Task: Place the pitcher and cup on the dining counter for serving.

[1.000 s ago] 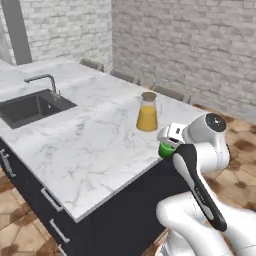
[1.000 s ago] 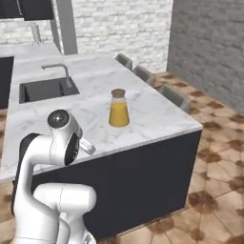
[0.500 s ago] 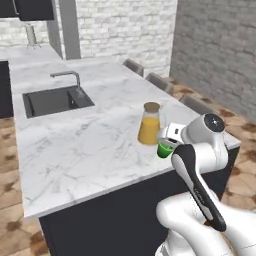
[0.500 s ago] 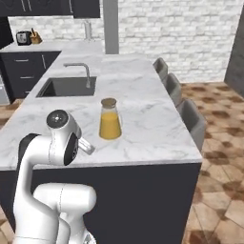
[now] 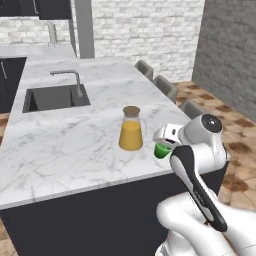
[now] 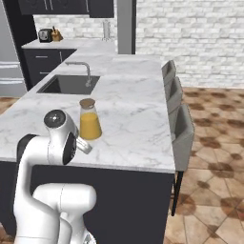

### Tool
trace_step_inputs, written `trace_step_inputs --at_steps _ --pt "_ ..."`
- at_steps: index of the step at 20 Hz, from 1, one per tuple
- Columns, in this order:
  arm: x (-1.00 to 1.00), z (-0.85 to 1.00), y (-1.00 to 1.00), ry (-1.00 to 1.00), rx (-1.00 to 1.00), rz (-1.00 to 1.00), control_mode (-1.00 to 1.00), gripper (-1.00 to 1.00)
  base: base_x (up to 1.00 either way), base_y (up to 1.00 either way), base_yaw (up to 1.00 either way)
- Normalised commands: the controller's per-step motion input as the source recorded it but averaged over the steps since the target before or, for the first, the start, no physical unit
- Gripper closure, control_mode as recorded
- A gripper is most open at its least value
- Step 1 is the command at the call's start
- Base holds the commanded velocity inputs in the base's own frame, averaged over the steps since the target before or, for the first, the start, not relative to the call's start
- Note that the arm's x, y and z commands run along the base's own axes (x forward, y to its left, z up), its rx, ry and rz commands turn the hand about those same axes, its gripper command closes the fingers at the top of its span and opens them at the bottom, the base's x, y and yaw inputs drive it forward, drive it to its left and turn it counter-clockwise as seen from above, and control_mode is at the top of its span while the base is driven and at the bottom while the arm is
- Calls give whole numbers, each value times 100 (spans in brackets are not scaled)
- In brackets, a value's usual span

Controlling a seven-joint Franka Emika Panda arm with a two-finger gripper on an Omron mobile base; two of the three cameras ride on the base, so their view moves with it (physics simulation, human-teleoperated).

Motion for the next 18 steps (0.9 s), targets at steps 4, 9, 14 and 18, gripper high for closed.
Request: trace_step_inputs --at_steps 4,9,14,18 --pt "0 0 0 0 0 0 100 100 -10 -36 -2" --pt "-2 3 -80 5 4 -2 -100 100 -3 -20 -1" --pt "19 5 -91 11 5 -6 -100 100 0 0 0" --pt "77 0 -30 17 5 -11 -100 100 0 0 0"
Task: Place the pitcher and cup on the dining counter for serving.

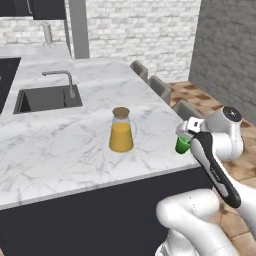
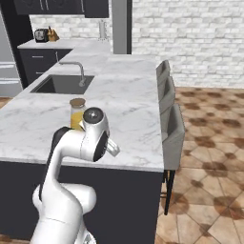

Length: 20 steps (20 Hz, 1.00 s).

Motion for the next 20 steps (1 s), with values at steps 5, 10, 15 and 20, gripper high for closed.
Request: trace_step_inputs --at_steps 5,10,15,20 --pt "71 0 3 16 3 -21 -100 100 0 0 0" --pt "60 0 5 9 1 -14 -100 100 0 0 0" --pt "44 -4 0 0 1 0 -100 100 0 0 0" --pt "52 -6 0 0 0 0 -100 100 0 0 0"
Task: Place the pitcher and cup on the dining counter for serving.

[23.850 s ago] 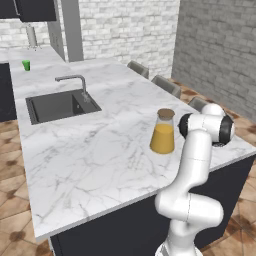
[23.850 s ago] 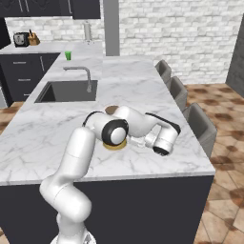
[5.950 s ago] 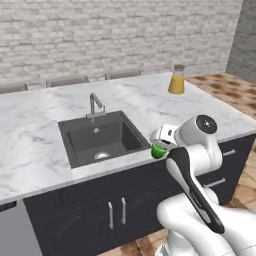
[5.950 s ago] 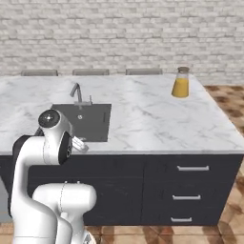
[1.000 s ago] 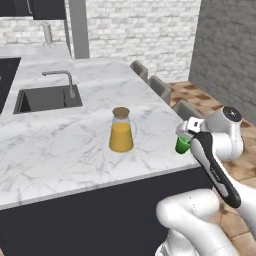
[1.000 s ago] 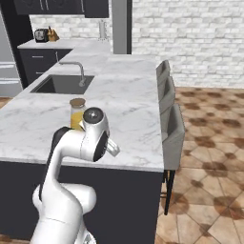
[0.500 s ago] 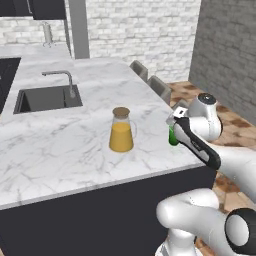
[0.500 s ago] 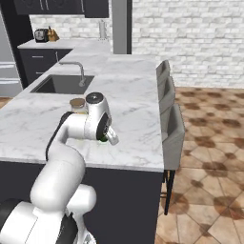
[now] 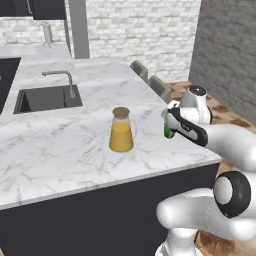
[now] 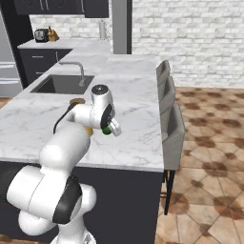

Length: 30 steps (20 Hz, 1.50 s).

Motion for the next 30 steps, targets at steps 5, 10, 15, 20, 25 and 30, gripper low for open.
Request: trace_step_inputs --at_steps 5,10,15,20,25,30 --pt "47 -31 0 1 0 0 -100 100 0 0 0" --pt "59 -54 0 0 0 0 -100 100 0 0 0" --pt "48 -63 0 0 0 0 -100 100 0 0 0" --pt "21 -50 0 3 0 0 -100 100 0 0 0" --pt "5 2 4 2 -1 0 -100 -100 0 0 0" --pt "-18 53 0 -1 0 0 -100 -100 0 0 0"
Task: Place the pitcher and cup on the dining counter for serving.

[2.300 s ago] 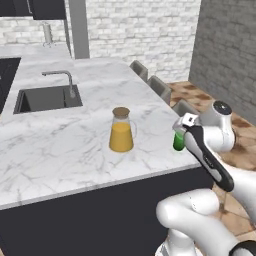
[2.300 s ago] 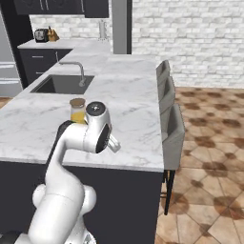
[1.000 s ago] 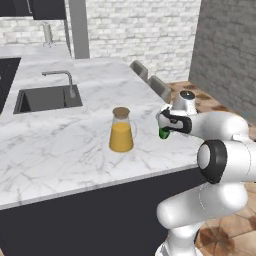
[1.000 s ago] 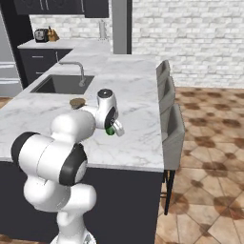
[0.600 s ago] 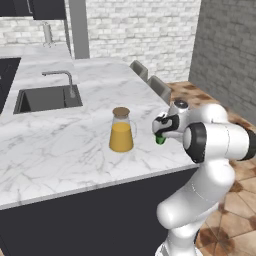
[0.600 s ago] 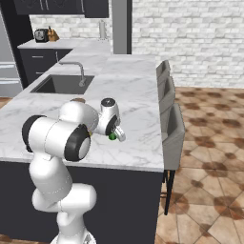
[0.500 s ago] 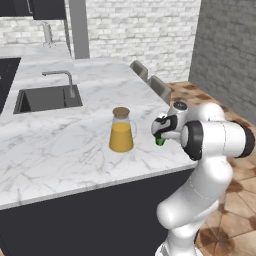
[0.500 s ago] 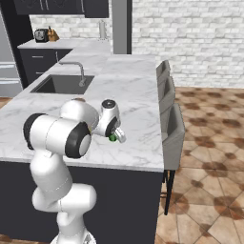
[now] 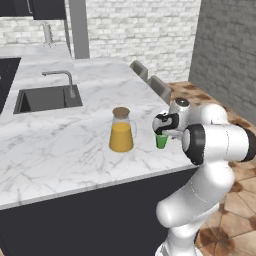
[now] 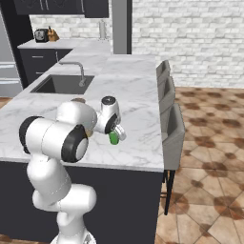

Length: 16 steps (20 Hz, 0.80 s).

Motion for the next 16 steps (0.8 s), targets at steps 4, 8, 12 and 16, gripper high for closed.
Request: trace_step_inputs --at_steps 4,8,12,16 --pt "-63 94 2 -14 0 0 -100 -100 0 0 0" --pt "-100 78 8 -20 -1 0 -100 -100 0 0 0" --pt "-100 49 15 -24 -3 1 -100 -100 0 0 0" --pt "-100 24 31 -22 -7 5 -100 -100 0 0 0"
